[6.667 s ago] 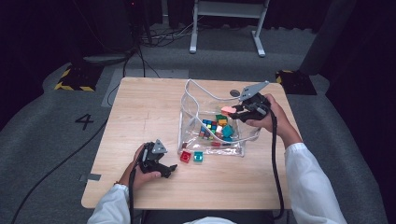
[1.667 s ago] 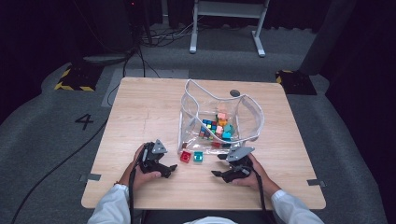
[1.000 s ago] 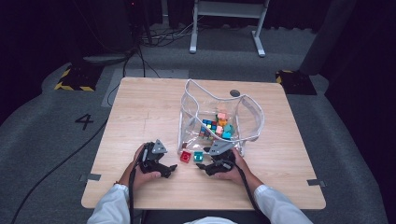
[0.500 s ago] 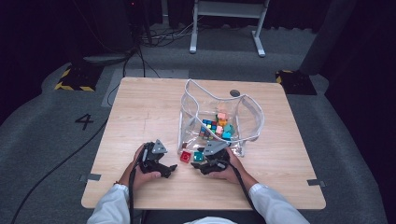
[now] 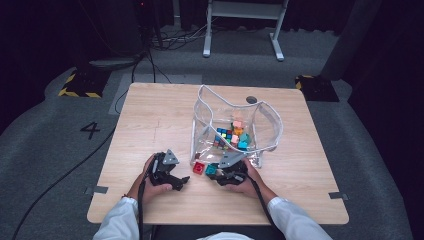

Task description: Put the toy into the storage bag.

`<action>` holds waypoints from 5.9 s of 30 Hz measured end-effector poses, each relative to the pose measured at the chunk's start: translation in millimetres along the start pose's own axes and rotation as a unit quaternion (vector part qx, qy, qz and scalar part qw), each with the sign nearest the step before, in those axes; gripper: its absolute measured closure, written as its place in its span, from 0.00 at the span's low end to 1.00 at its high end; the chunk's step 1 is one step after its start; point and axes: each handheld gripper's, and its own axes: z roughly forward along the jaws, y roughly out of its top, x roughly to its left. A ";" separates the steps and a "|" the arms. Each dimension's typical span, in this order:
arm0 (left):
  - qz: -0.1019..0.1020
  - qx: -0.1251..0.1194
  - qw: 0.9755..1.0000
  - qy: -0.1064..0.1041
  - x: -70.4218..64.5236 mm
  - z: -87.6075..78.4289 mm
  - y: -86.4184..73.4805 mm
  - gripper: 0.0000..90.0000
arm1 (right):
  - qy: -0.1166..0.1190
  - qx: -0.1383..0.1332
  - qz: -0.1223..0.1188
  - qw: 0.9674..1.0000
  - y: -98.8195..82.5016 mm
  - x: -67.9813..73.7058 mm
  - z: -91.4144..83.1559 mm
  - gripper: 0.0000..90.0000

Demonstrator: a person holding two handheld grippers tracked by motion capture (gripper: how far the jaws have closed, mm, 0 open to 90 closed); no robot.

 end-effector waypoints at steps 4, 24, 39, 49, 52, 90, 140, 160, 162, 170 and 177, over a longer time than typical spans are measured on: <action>0.000 -0.001 1.000 0.001 -0.1 0.1 -0.1 0.05 | -0.001 0.003 0.004 1.000 -4.5 -1.5 -7.9 0.66; 0.000 -0.001 1.000 0.001 -0.1 0.2 -0.1 0.05 | 0.007 -0.009 -0.015 1.000 -36.5 -9.0 -60.4 0.66; 0.000 -0.001 1.000 0.001 -0.1 0.2 -0.1 0.05 | -0.032 -0.001 0.022 0.999 -77.2 -21.5 -110.1 0.66; 0.000 -0.001 1.000 0.001 -0.1 0.2 -0.1 0.05 | -0.057 -0.010 0.051 0.997 -96.4 -32.9 -141.0 0.66; -0.002 0.001 1.000 0.003 -0.6 -0.4 -0.3 0.05 | -0.069 -0.010 0.063 0.996 -102.7 -36.6 -150.2 0.66; -0.003 0.001 1.000 0.003 -0.8 -0.4 -0.5 0.05 | -0.199 -0.097 0.094 0.971 -65.3 -103.7 -247.6 0.66; -0.003 0.001 1.000 0.002 -0.7 -0.5 -0.4 0.05 | -0.129 -0.099 0.019 0.987 70.3 -119.6 -191.5 0.66; -0.003 0.001 1.000 0.003 -0.8 -0.5 -0.5 0.05 | -0.075 0.033 -0.055 0.995 95.1 -112.8 -132.7 0.66; -0.003 0.001 1.000 0.002 -0.7 -0.5 -0.4 0.05 | -0.072 0.045 -0.061 0.994 96.0 -113.2 -129.4 0.66; -0.003 0.001 1.000 0.002 -0.6 -0.5 -0.4 0.05 | -0.068 0.122 -0.081 0.987 99.6 -116.9 -113.7 0.66; -0.003 0.001 1.000 0.002 -0.6 -0.5 -0.4 0.05 | -0.058 0.180 -0.081 0.979 98.1 -121.5 -103.2 0.66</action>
